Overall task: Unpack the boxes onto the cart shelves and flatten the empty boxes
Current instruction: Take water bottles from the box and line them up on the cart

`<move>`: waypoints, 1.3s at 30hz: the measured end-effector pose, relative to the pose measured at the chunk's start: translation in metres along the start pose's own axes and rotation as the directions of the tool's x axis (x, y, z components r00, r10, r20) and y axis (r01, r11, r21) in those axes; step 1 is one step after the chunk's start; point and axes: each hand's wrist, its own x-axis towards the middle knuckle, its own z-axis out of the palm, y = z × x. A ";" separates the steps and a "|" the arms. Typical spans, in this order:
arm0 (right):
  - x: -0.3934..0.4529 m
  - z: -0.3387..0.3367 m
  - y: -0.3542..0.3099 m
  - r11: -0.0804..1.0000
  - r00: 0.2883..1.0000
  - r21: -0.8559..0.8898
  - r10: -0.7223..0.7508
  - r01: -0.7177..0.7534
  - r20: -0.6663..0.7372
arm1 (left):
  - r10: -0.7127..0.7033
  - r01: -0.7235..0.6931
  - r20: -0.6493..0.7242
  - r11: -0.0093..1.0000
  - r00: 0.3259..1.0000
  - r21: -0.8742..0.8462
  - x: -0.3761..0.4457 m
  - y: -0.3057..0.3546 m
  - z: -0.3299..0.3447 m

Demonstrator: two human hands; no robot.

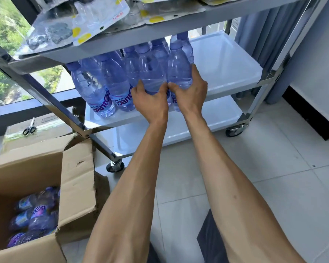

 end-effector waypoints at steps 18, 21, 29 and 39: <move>0.016 0.026 0.030 0.998 0.991 0.028 -0.051 0.055 -0.120 | 0.071 -0.071 0.009 0.997 0.997 0.022 -0.007 -0.013 0.002; 0.032 0.026 0.039 0.998 0.994 -0.014 -0.070 0.069 -0.081 | 0.077 -0.078 0.016 0.996 0.997 0.046 -0.010 -0.012 0.006; 0.061 0.032 0.047 0.996 0.996 -0.039 -0.081 0.080 -0.030 | 0.074 -0.076 0.035 0.994 0.997 0.075 -0.001 -0.013 0.010; 0.067 0.039 0.053 0.995 0.995 -0.010 -0.095 0.094 -0.032 | 0.077 -0.079 0.030 0.993 0.997 0.086 0.005 -0.014 0.012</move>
